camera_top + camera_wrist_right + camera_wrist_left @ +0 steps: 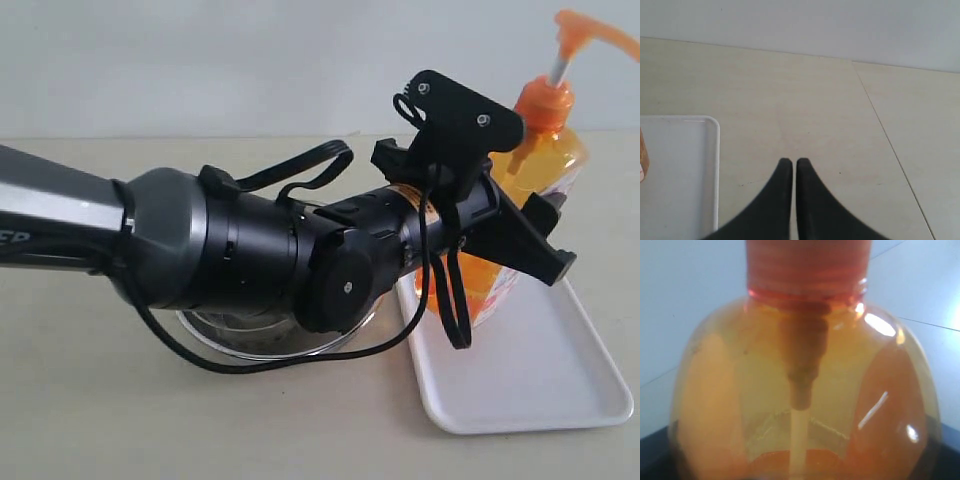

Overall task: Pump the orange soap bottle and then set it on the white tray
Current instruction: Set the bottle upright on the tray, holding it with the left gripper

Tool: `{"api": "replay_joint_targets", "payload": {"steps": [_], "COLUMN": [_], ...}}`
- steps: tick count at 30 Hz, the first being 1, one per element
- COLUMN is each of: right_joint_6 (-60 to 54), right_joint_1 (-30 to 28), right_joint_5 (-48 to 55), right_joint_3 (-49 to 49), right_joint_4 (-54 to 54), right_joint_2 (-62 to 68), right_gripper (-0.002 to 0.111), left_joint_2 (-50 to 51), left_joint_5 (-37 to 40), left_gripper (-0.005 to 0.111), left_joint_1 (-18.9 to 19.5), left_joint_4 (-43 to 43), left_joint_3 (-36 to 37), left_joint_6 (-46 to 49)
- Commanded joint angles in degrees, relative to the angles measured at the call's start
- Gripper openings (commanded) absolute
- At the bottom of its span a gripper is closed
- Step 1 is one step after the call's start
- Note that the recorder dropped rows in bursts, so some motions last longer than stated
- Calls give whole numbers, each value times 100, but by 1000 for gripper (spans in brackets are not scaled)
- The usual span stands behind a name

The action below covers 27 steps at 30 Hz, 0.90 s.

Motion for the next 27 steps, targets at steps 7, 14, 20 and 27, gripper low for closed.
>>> {"api": "replay_joint_targets", "payload": {"steps": [7, 14, 20, 27], "right_joint_6": [-55, -55, -81, -95], "right_joint_1": [1, 1, 1, 1], "right_joint_5": [-32, -32, -32, -32], "right_joint_3": [42, 42, 42, 42], "right_joint_4": [-29, 2, 15, 29], "right_joint_2": [-10, -10, -10, -10], "right_gripper": [0, 0, 0, 0], "left_joint_2": [-143, -69, 103, 157], "left_joint_5": [-512, -869, -897, -909], "left_gripper": [5, 5, 5, 5], "left_joint_1": [-27, -16, -16, -16], "left_joint_4": [86, 680, 755, 791], "left_joint_3": [-100, -103, -103, -103], "left_joint_6": [-64, -905, -965, -965]}}
